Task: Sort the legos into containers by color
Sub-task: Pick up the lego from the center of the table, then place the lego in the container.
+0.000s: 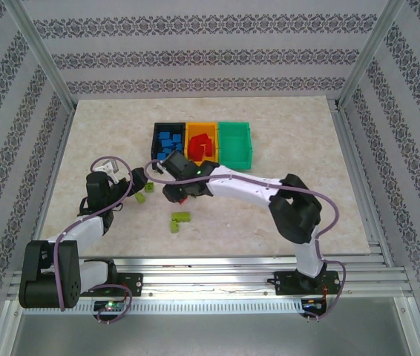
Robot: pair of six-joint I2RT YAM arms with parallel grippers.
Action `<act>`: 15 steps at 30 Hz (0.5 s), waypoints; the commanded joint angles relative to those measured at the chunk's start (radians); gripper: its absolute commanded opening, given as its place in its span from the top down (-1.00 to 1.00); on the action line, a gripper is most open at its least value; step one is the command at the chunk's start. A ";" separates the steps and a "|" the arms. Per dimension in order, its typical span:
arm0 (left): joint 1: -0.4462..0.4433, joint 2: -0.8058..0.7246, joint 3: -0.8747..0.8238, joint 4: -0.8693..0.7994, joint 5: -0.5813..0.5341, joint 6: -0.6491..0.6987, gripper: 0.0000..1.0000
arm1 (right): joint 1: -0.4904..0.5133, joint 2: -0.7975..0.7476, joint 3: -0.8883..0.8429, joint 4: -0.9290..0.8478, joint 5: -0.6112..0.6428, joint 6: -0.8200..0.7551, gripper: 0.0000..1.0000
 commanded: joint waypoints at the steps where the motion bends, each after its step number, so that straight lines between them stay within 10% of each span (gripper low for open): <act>1: -0.001 -0.019 -0.006 0.012 0.016 0.010 -0.99 | -0.038 -0.050 0.036 0.012 -0.008 -0.008 0.34; 15: -0.001 -0.021 -0.006 0.010 0.013 0.013 -0.99 | -0.298 0.049 0.121 0.112 0.006 0.044 0.35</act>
